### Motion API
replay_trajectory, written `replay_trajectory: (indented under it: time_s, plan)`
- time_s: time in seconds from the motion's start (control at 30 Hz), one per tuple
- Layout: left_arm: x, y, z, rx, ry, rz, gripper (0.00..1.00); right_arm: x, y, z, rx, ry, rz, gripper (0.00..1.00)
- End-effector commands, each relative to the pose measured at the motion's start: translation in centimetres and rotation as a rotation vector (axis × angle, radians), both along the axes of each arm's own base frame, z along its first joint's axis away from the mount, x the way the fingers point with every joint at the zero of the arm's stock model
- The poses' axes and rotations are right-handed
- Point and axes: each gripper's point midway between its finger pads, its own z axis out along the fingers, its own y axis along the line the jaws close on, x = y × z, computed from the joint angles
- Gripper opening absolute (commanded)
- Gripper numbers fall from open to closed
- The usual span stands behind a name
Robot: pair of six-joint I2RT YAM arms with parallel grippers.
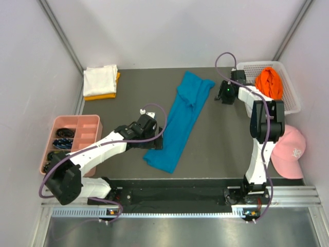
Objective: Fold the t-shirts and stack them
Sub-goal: Rotate the tshirt 90 degrees
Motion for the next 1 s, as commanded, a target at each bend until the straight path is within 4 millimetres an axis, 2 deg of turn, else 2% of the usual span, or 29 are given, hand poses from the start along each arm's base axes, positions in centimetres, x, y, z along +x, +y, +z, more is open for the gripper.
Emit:
replay_trajectory:
  time_s: [0.0,0.2,0.3,0.37,0.43,0.47,0.5,0.53,0.57,0.6,0.63,0.67,0.7,0.83,0.87,0.9,0.97]
  plan:
    - [1.0,-1.1,0.2,-0.026,-0.032,-0.025,0.99,-1.0,2.5,6.3,0.080,-0.136,0.079,0.50]
    - [1.2,-1.8,-0.2,-0.037,-0.020,-0.042,0.99,-3.4,4.0,6.8,0.107,-0.150,0.107,0.50]
    - [1.3,-2.0,-0.3,-0.040,-0.018,-0.047,0.99,-3.0,4.9,8.5,0.125,-0.198,0.140,0.50]
    - [1.3,-2.0,-0.3,-0.041,-0.020,-0.048,0.99,-2.6,5.8,9.0,0.134,-0.215,0.177,0.50]
    - [1.3,-1.9,-0.4,-0.041,-0.021,-0.046,0.99,-1.6,6.5,10.1,0.126,-0.247,0.198,0.50]
    - [1.2,-1.9,-0.3,-0.043,-0.023,-0.048,0.99,-1.0,6.5,9.4,0.118,-0.239,0.192,0.50]
    - [1.3,-1.9,-0.3,-0.043,-0.025,-0.046,0.99,0.0,6.7,10.3,0.120,-0.267,0.196,0.50]
    - [1.3,-1.9,-0.2,-0.045,-0.027,-0.047,0.99,0.6,7.0,10.3,0.127,-0.272,0.200,0.50]
    - [1.2,-1.8,-0.2,-0.042,-0.025,-0.045,0.99,1.3,7.3,9.1,0.133,-0.256,0.203,0.50]
    - [1.2,-1.7,-0.2,-0.038,-0.027,-0.042,0.99,2.5,7.4,10.0,0.135,-0.286,0.204,0.50]
    - [1.1,-1.5,-0.2,-0.034,-0.029,-0.039,0.99,3.0,7.5,9.8,0.135,-0.285,0.206,0.50]
    - [1.1,-1.4,-0.2,-0.031,-0.031,-0.036,0.99,3.6,7.8,8.1,0.137,-0.253,0.211,0.50]
    - [1.0,-1.2,-0.3,-0.023,-0.029,-0.035,0.99,4.7,7.9,9.0,0.140,-0.282,0.218,0.50]
    - [0.9,-0.7,-0.7,-0.011,-0.028,-0.021,0.99,6.8,8.8,7.3,0.163,-0.267,0.245,0.50]
    - [0.9,-0.8,-0.8,-0.011,-0.024,-0.023,0.99,7.5,9.0,7.8,0.167,-0.282,0.252,0.50]
    - [0.9,-0.8,-0.8,-0.011,-0.022,-0.021,0.99,7.7,9.2,6.1,0.173,-0.258,0.259,0.50]
    - [0.8,-0.9,-1.0,-0.011,-0.018,-0.025,0.99,8.3,9.8,5.8,0.195,-0.265,0.284,0.50]
